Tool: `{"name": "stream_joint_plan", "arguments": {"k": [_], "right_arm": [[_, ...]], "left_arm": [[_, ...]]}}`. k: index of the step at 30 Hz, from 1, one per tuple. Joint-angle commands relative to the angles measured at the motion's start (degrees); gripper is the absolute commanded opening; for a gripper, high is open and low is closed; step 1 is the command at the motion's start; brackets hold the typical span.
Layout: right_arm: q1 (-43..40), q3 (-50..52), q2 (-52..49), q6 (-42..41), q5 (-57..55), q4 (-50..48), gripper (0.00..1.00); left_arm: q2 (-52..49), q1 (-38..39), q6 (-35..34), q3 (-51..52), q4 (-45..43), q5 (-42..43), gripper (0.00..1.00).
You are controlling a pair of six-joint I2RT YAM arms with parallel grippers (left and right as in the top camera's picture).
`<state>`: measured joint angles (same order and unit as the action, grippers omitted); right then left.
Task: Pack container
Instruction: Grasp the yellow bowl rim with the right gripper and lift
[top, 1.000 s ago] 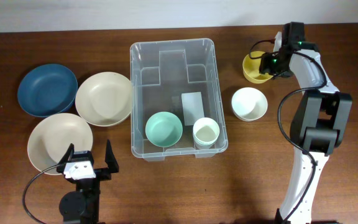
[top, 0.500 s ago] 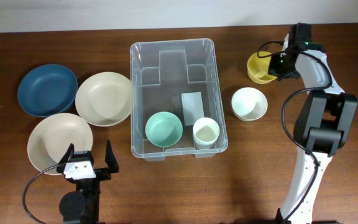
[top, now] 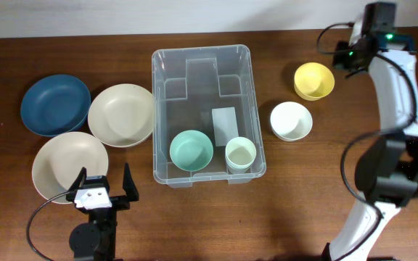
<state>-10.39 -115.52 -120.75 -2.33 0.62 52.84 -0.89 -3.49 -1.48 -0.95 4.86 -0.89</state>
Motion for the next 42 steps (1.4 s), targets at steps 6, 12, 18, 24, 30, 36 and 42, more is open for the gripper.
{"name": "stream_joint_plan", "arguments": {"k": [6,12,18,24,30,36,42], "right_arm": [[-0.42,0.9,2.12,0.81,-0.9,-0.39,0.04],[-2.08,3.21,-1.29,0.37,-0.63,-6.25,0.58],[-2.45,5.4,-5.55,0.39,0.48,-9.66,0.79],[-2.43,5.42,-11.41,0.59,5.42,-10.1,0.82],[-2.45,5.44,-15.72,0.59,5.6,-10.16,0.66],[-2.49,5.49,-16.96,0.57,6.12,-10.03,0.2],[-2.49,5.46,-16.87,0.57,6.49,-9.4,0.04]], "left_arm": [[0.48,0.35,0.74,0.44,-0.13,-0.39,1.0],[0.48,0.35,0.74,0.44,-0.13,-0.39,1.0],[0.48,0.35,0.74,0.44,-0.13,-0.39,1.0],[0.48,0.35,0.74,0.44,-0.13,-0.39,1.0],[0.48,0.35,0.74,0.44,-0.13,-0.39,1.0],[0.48,0.35,0.74,0.44,-0.13,-0.39,1.0],[0.48,0.35,0.74,0.44,-0.13,-0.39,1.0]]}}
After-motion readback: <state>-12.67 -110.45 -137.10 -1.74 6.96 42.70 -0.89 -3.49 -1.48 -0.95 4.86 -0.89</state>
